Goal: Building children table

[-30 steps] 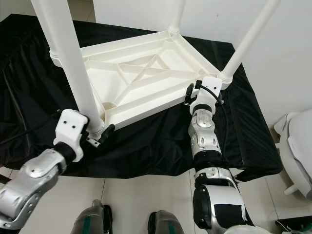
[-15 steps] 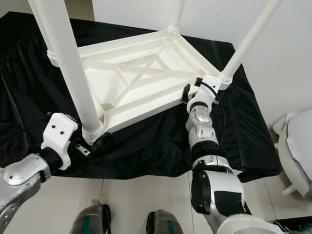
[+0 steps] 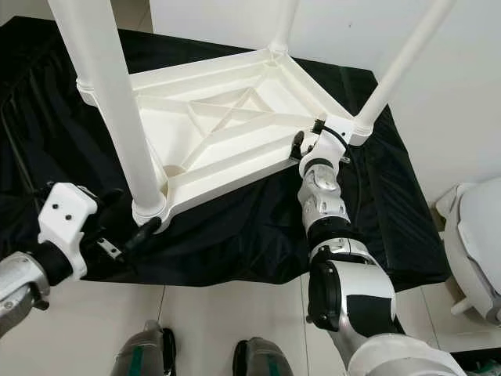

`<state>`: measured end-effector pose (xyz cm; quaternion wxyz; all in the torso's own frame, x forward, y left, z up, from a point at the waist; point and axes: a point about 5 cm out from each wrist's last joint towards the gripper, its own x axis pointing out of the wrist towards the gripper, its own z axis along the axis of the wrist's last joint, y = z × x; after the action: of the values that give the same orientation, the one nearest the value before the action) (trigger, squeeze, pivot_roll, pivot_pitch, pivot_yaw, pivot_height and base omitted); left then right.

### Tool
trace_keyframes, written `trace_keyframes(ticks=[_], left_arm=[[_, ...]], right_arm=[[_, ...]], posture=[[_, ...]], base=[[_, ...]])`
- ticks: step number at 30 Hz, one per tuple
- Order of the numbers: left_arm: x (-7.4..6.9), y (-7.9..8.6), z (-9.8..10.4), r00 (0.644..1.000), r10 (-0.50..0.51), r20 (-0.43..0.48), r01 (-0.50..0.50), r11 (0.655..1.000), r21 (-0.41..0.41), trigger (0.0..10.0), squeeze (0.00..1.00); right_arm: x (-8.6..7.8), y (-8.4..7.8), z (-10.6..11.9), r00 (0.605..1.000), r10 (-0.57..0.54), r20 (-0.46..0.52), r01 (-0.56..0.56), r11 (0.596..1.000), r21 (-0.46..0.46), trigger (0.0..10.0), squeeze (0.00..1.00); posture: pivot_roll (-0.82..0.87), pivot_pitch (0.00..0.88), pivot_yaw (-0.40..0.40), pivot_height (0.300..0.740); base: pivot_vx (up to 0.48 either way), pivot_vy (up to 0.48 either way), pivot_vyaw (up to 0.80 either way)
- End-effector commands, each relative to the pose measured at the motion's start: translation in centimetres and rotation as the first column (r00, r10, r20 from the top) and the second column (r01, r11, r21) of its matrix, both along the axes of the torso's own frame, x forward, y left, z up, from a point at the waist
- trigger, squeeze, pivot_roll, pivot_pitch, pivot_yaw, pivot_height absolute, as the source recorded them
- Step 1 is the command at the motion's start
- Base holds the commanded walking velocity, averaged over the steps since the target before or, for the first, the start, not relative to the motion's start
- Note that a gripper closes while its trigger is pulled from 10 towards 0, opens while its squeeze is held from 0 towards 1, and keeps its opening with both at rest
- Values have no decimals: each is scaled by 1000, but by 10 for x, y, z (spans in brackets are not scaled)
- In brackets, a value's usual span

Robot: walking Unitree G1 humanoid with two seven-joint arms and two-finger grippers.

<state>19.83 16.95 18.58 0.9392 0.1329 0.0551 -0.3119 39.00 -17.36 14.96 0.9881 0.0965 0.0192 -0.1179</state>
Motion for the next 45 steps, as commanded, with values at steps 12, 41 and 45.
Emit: trace_keyframes(ticks=[12, 41, 45], left_arm=[[6, 37, 6, 982, 182, 52, -188, 971, 150, 10000, 0], [48, -49, 28, 956, 203, 211, -169, 971, -169, 10000, 0], [49, -61, 30, 966, 158, 205, -116, 972, -203, 10000, 0]], right_arm=[[2, 3, 1, 1000, 20, 17, -20, 1000, 5, 10000, 0], [-3, 7, -14, 999, 46, -23, -46, 999, -11, 10000, 0], [-3, 5, -17, 998, 29, -49, -29, 1000, -11, 10000, 0]], posture=[[99, 83, -125, 740], [61, 77, -113, 740], [61, 77, -113, 740]], base=[[0, 0, 0], [0, 0, 0], [0, 0, 0]])
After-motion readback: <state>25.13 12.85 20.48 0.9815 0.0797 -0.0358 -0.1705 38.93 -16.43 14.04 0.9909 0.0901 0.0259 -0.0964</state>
